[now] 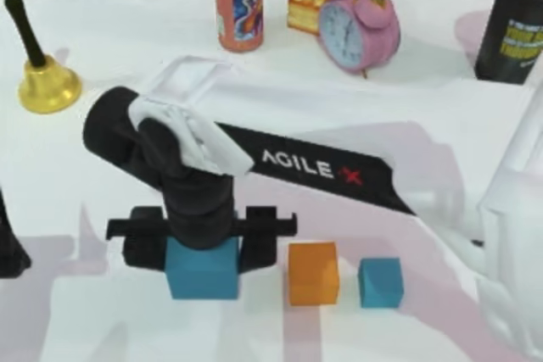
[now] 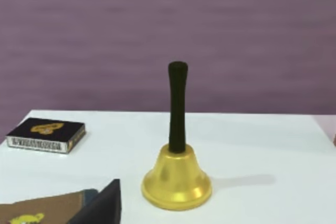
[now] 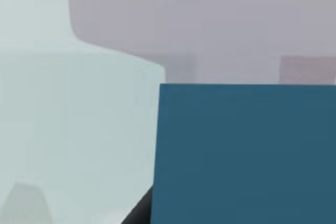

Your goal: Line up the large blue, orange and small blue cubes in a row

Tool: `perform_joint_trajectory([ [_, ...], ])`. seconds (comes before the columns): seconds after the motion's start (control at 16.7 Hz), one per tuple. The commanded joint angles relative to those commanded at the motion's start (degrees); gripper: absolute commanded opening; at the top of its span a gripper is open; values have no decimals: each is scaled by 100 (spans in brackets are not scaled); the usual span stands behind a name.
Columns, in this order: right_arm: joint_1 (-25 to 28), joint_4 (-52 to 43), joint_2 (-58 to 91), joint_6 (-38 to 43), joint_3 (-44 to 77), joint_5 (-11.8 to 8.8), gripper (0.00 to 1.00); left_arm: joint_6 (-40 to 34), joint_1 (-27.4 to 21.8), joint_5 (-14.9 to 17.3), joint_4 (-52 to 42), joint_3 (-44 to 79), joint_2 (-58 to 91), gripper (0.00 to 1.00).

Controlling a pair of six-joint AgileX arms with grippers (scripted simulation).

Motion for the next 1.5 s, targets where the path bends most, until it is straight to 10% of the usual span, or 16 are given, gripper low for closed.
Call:
perform_joint_trajectory([
  [0.42,33,501,110,-8,-436,7,0,0,0,0,0,0,0,100],
  [1.2,33,501,110,-8,-436,7,98,0,0,0,0,0,0,100],
  [1.5,33,501,110,-8,-436,7,100,0,0,0,0,0,0,100],
])
